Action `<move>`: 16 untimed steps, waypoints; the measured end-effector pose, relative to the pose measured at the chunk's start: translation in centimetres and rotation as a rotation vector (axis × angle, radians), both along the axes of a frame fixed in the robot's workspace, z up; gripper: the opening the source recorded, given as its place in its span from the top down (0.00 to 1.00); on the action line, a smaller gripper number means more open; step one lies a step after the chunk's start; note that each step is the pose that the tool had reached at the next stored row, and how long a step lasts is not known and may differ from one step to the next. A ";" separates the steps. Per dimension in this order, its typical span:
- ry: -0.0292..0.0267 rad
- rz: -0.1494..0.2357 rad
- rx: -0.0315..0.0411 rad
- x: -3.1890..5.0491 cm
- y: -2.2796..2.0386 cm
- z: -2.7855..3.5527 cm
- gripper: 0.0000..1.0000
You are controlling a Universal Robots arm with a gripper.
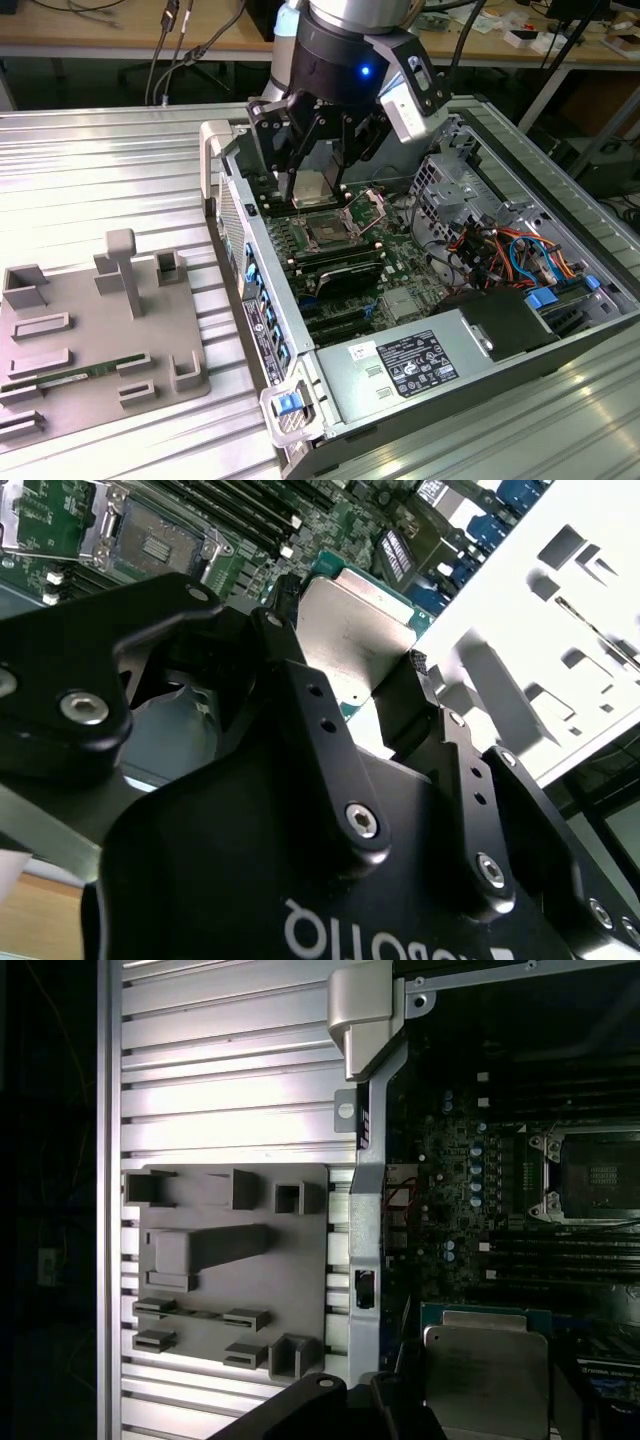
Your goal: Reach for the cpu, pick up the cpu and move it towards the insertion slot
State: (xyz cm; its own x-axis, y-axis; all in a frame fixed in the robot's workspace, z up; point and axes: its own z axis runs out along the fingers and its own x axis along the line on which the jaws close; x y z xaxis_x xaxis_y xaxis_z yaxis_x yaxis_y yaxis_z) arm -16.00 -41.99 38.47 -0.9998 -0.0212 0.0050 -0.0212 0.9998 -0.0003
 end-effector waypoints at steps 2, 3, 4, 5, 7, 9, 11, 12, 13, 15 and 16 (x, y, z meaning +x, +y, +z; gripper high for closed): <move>0.0000 0.000 0.0000 0.27 0.00 0.00 0.45; 0.0000 0.000 -0.0001 0.34 0.00 0.00 0.45; 0.0000 0.000 -0.0001 0.42 0.00 0.00 0.45; 0.0000 0.000 0.0000 0.55 0.00 0.00 0.45; 0.0000 0.000 0.0000 0.69 0.00 0.00 0.45; 0.0000 0.000 0.0000 0.95 0.00 0.00 0.45; 0.0000 0.000 0.0000 1.34 0.00 0.00 0.45; 0.0000 0.000 0.0000 1.68 0.01 0.00 0.45; 0.0000 0.000 0.0000 2.03 0.01 0.00 0.45; 0.0000 0.000 -0.0001 2.56 0.01 0.00 0.45; 0.0000 0.000 0.0000 2.72 0.01 0.00 0.45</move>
State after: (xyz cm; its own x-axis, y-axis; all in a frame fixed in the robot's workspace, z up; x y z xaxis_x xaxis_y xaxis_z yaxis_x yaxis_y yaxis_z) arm -13.27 -41.98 38.48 -0.9998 -0.0212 0.0050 -0.0212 0.9998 -0.0004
